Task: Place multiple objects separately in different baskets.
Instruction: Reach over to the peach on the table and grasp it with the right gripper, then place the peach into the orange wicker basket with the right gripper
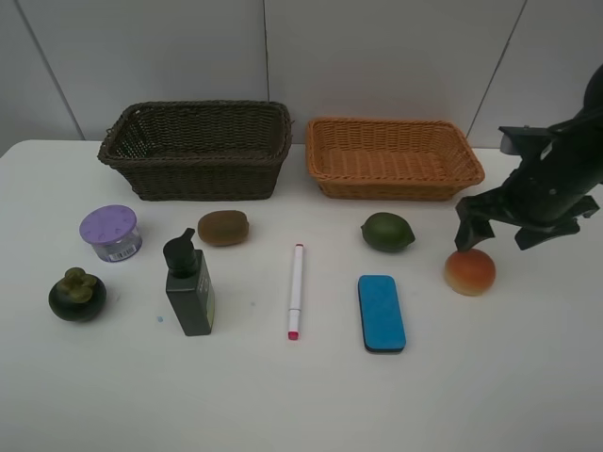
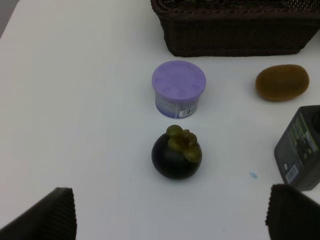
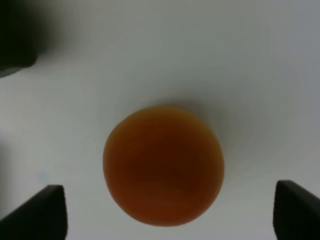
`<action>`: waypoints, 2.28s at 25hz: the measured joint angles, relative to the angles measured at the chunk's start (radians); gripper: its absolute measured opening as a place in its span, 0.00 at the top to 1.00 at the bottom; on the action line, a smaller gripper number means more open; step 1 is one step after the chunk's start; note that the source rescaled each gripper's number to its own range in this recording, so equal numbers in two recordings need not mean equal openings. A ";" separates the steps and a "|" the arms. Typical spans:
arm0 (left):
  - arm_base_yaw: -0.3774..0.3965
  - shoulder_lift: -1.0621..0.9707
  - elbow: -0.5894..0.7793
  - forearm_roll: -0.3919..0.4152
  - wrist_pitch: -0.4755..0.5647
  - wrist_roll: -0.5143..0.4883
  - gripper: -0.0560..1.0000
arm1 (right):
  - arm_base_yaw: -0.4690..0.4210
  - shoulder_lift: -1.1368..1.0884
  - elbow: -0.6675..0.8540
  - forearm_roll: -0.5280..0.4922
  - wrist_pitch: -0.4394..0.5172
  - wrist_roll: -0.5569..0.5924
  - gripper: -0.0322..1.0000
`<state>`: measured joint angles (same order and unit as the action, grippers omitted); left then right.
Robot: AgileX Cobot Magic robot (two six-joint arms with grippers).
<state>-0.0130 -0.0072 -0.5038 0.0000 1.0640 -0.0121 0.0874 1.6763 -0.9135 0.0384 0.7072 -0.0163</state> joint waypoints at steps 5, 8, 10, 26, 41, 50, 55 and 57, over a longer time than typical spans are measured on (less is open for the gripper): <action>0.000 0.000 0.000 0.000 0.000 0.000 0.00 | 0.001 0.052 -0.001 0.029 -0.007 0.000 0.00; 0.000 0.000 0.000 0.000 0.000 0.000 0.00 | 0.001 0.068 -0.001 0.044 -0.007 0.000 0.00; 0.000 0.000 0.000 0.000 0.000 0.000 0.00 | 0.001 0.076 -0.001 0.045 -0.006 0.000 0.00; 0.000 0.000 0.000 0.000 0.000 0.000 0.00 | 0.001 0.161 -0.001 0.070 -0.029 0.000 0.00; 0.000 0.000 0.000 0.000 0.000 0.000 0.00 | 0.001 0.161 -0.001 0.072 -0.040 0.000 0.39; 0.000 0.000 0.000 0.000 0.000 0.000 0.00 | 0.001 0.153 -0.001 0.072 -0.069 0.000 0.39; 0.000 0.000 0.000 0.000 0.000 0.000 0.00 | 0.001 0.093 -0.042 0.072 -0.013 0.000 0.39; 0.000 0.000 0.000 0.000 0.000 0.000 0.00 | 0.001 0.079 -0.096 0.072 0.031 0.000 0.39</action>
<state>-0.0130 -0.0072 -0.5038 0.0000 1.0640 -0.0121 0.0887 1.7553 -1.0095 0.1104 0.7380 -0.0163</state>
